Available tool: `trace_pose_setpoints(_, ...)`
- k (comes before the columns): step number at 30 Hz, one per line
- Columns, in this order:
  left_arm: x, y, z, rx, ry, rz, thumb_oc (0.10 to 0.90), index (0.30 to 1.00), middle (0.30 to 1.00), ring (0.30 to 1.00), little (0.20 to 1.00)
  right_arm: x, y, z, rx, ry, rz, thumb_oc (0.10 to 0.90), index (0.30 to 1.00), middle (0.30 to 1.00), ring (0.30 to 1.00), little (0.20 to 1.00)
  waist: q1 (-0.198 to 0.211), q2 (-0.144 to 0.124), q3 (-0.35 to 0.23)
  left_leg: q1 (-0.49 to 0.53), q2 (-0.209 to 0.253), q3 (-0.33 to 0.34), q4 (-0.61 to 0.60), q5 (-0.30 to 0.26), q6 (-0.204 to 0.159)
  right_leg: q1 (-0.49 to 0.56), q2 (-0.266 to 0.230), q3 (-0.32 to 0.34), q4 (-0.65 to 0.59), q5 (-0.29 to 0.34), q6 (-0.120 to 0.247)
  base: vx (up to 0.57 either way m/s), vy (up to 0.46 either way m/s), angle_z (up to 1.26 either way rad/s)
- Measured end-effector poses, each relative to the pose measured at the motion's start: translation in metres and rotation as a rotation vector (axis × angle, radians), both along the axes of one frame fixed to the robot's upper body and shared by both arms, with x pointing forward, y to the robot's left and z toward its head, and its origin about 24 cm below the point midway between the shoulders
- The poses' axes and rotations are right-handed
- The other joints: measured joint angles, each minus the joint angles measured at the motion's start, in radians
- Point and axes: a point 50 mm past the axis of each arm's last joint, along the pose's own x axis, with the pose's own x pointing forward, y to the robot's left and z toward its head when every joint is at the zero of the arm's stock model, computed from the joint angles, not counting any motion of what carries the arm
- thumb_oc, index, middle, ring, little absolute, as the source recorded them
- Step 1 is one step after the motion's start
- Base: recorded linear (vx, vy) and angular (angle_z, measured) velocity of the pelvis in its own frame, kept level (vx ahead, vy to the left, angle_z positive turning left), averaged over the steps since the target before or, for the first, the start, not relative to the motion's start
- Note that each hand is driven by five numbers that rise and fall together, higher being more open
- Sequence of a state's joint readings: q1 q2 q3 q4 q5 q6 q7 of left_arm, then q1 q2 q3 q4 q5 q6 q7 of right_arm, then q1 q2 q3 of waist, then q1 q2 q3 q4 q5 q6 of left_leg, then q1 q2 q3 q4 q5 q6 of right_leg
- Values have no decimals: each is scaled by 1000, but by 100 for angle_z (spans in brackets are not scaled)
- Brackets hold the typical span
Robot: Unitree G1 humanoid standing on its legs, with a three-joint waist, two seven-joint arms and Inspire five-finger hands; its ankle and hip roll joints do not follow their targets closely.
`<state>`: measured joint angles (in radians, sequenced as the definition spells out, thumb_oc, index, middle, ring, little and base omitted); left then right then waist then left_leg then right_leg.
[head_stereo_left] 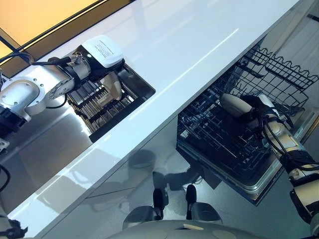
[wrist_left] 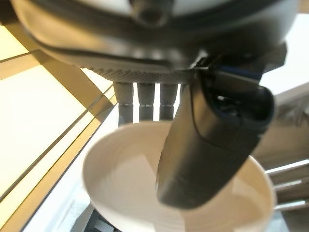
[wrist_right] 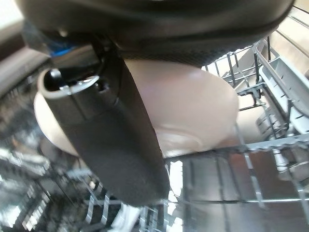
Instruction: Pick up plates and place into dishwasher.
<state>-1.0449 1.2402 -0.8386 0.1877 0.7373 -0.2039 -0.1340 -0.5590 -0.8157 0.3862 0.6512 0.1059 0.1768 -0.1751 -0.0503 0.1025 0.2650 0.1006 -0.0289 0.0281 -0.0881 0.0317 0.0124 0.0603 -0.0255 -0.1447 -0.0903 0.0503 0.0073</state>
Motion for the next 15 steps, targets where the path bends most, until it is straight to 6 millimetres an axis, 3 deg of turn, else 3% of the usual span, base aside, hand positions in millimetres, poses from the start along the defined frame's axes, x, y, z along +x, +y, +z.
trace_pose_setpoints(8, 1, 8, -6, 43, -2, -1, 100, 300, 300, 300, 200, 4, 18, 47, 93, -308, 34, 800, 900, 900, 900, 900, -11, 0, 1, 4, 8, 5, 0, 0, 0, 3, 3, 0, 0, 2, -2, -45, -13, -1)
trace_pose_setpoints(15, -2, 18, -13, -17, -34, -3, 100, 300, 300, 300, 200, -4, 28, 69, 70, -463, 100, 800, 900, 900, 900, 900, -8, -2, 2, 15, 8, 5, 0, 0, 0, 15, 3, -1, 0, 2, -2, -39, -9, 1)
